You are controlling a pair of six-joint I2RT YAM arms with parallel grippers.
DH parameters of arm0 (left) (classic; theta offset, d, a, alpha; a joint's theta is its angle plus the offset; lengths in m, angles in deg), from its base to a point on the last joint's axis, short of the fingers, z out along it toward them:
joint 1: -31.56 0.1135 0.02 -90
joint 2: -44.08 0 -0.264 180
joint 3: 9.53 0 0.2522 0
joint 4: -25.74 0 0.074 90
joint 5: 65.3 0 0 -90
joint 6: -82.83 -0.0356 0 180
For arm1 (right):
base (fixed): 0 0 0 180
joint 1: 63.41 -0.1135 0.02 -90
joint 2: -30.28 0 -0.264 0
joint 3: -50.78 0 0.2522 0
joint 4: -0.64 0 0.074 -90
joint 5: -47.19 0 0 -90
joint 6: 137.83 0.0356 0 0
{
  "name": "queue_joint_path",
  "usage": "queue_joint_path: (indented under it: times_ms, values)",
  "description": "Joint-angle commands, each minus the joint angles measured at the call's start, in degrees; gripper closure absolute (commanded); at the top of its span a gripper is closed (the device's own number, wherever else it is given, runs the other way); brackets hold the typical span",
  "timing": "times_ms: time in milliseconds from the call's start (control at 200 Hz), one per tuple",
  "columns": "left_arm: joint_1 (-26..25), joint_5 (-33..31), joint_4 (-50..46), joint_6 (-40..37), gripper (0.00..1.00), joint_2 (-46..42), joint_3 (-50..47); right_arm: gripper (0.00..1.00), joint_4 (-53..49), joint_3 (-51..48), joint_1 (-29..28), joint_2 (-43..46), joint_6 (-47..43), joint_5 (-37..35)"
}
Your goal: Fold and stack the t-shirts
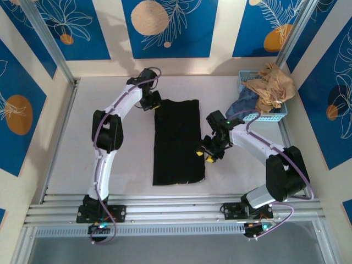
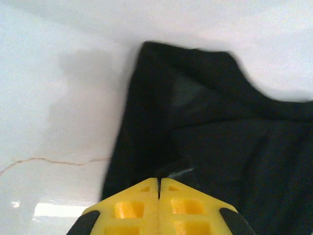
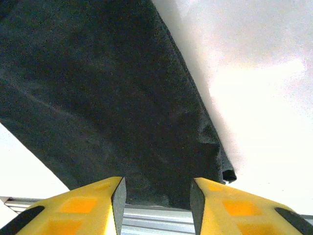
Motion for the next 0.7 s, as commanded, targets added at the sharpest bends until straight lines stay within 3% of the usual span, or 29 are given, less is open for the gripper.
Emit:
queue_joint_path:
  times_ms: [0,340,555,625,695]
  values:
    - [-1.1,-0.1,-1.2,0.7,1.0,-1.2,4.1,0.58,-0.8,-0.8,0.3,1.5,-0.1,1.3]
    - [-2.9,4.2,0.3,2.5,1.0,6.6,9.1,0.57,-0.4,-2.6,0.1,3.2,0.8,1.3]
    - [-3.1,1.1,-1.7,1.2,1.0,12.4,12.3,0.58,-0.2,-3.4,-0.2,3.7,1.2,1.5]
    - [-2.9,-0.2,-2.8,0.3,0.93,13.0,12.9,0.58,-0.2,-3.6,-0.3,3.8,1.3,1.4]
    - [-2.9,0.3,-3.6,-0.9,0.77,13.3,13.9,0.58,-0.3,-3.7,-0.3,4.0,1.3,1.3]
